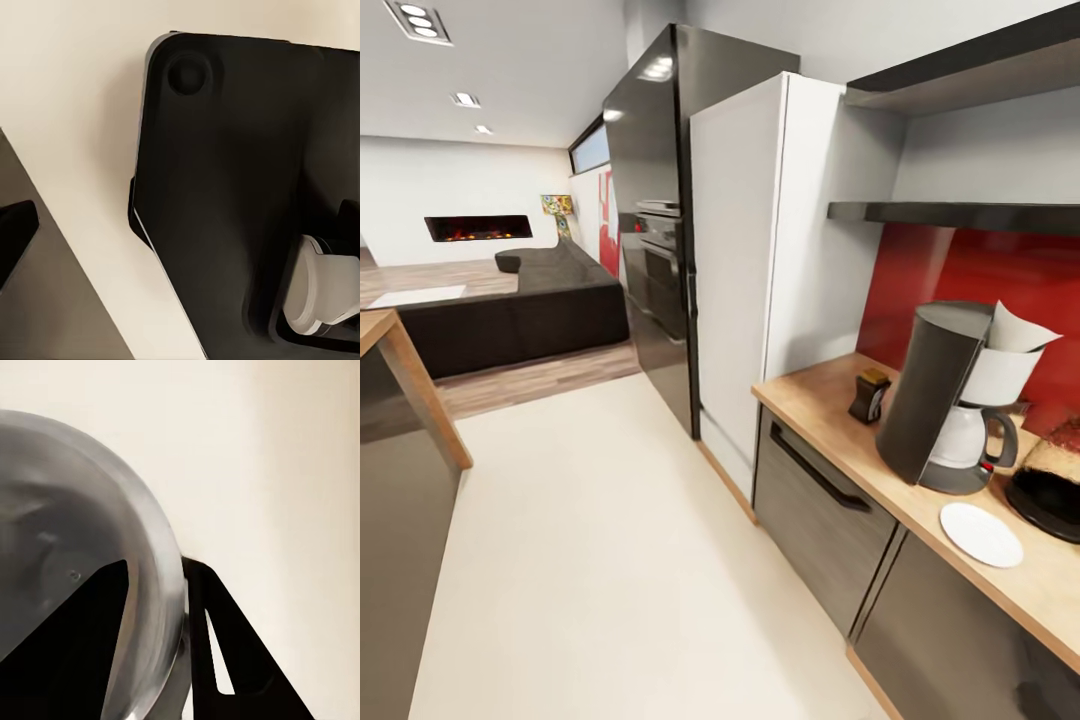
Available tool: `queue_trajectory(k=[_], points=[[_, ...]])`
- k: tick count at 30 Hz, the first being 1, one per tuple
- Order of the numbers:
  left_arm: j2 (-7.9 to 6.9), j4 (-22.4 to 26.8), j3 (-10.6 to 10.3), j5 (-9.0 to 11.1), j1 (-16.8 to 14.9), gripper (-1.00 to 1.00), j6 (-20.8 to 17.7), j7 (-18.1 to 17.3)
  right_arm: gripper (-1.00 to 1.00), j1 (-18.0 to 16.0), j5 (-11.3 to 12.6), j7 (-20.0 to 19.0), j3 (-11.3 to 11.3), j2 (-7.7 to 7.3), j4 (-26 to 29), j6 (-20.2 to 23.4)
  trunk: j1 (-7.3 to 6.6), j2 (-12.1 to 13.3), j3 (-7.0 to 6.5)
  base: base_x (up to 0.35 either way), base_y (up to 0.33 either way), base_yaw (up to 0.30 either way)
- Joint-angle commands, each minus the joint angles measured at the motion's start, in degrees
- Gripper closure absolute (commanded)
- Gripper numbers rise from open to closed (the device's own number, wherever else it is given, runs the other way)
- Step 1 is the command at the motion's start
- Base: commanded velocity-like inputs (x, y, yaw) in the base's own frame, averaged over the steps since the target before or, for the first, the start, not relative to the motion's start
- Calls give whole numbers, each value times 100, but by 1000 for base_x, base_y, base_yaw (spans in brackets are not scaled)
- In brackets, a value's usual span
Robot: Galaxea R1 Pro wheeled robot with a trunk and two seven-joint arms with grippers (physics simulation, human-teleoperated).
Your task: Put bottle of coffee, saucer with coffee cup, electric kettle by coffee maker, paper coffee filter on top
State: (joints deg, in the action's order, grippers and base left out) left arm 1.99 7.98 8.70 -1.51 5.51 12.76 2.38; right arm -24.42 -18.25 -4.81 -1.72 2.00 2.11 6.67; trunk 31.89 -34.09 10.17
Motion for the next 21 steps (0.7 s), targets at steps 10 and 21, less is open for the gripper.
queue_trajectory(k=[10, 21], points=[[3, 10, 27, -16, 3, -100, 7, 8, 100, -1, -38, -29, -21, -6, 17, 37, 5, -6, 8, 312, 181, -110], [3, 10, 27, -16, 3, -100, 7, 8, 100, -1, -38, -29, -21, -6, 17, 37, 5, -6, 8, 314, 159, -257]])
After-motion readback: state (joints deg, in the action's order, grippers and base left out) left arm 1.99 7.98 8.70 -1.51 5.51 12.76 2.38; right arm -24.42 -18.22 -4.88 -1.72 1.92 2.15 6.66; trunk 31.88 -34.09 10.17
